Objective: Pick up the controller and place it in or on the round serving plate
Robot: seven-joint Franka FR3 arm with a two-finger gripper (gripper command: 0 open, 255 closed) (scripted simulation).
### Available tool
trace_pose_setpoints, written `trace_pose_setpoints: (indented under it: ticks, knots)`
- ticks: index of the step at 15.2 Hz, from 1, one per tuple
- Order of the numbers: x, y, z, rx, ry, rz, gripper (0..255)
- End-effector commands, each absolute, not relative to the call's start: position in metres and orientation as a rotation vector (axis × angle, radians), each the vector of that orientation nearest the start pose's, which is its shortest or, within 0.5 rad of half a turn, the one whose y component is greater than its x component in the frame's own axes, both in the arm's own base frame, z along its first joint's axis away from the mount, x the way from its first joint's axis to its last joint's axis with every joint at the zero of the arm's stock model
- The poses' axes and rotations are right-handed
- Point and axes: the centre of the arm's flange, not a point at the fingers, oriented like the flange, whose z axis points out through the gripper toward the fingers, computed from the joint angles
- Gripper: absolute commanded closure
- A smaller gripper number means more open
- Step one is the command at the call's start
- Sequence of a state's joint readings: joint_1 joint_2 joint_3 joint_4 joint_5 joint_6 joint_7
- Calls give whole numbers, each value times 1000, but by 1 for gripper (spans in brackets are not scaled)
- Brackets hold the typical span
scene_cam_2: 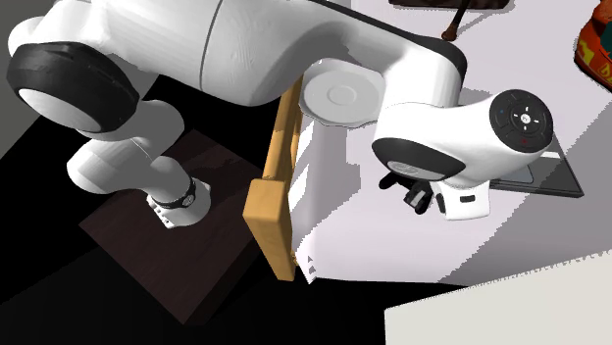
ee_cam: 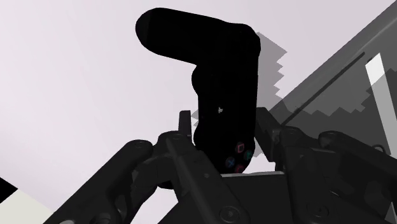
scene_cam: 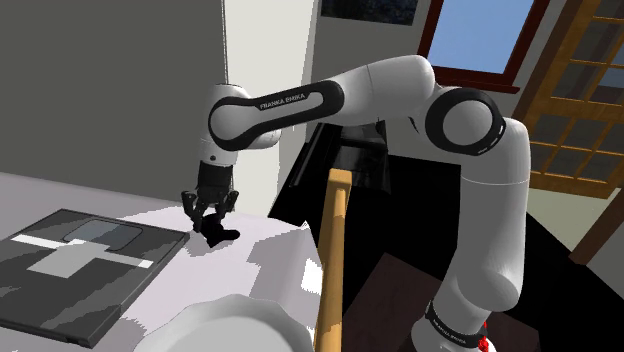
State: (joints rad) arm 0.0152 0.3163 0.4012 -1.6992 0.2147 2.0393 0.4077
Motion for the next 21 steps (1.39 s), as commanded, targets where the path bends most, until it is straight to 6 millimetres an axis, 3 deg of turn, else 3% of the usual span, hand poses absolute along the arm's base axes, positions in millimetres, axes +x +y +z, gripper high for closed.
trace_pose_setpoints:
  ticks: [1, 5, 21]
  knots:
    - [597, 251, 427, -2830, 152, 127, 255]
    - [597, 251, 427, -2830, 152, 127, 255]
    - [597, 251, 511, -2830, 152, 127, 255]
